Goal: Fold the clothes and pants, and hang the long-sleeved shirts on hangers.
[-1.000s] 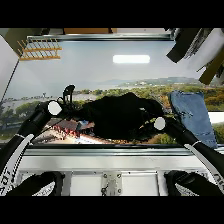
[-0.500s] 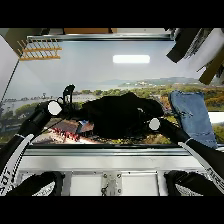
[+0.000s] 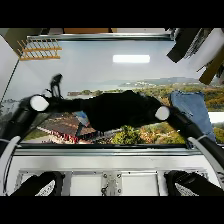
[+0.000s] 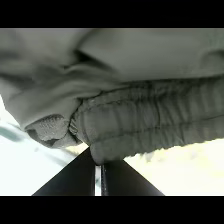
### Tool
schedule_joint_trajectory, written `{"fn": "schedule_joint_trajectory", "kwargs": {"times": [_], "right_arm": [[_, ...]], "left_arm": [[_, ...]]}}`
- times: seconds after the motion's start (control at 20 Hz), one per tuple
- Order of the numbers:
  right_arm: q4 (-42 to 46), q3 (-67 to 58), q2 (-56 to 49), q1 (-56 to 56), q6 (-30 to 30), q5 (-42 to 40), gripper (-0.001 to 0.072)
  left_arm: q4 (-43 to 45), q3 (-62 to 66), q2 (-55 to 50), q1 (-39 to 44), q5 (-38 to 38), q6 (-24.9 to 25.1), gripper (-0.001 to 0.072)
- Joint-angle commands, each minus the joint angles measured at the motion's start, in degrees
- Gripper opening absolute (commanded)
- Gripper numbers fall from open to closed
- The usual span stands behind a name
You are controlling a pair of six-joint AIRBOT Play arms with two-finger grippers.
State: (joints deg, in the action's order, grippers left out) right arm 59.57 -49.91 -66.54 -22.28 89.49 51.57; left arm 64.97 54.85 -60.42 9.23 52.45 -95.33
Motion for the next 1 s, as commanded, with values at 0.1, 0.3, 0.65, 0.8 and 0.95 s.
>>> {"fn": "schedule_joint_trajectory", "kwargs": {"times": [0.1,0.3,0.65,0.8,0.95], "right_arm": [[9.7,-27.3,15.1,8.0,-0.8,12.0,0.0025],[9.7,-39.6,23.8,8.0,1.6,11.9,0.0025],[9.9,-40.6,31.3,8.0,12.9,19.4,0.0025],[9.8,-39.5,29.7,8.0,19.0,27.0,0.0025],[9.8,-35.1,26.3,7.9,20.9,29.6,0.0025]], "left_arm": [[-0.7,20.9,15.8,-7.8,1.0,0.0,0.0026],[-0.5,31.3,25.4,-5.9,0.9,0.0,0.0025],[-0.4,34.8,33.9,-2.8,1.0,-2.9,0.0025],[0.0,34.8,31.3,-2.8,2.4,-3.1,0.0026],[1.6,34.7,22.3,-2.8,4.8,-3.0,0.0026]]}}
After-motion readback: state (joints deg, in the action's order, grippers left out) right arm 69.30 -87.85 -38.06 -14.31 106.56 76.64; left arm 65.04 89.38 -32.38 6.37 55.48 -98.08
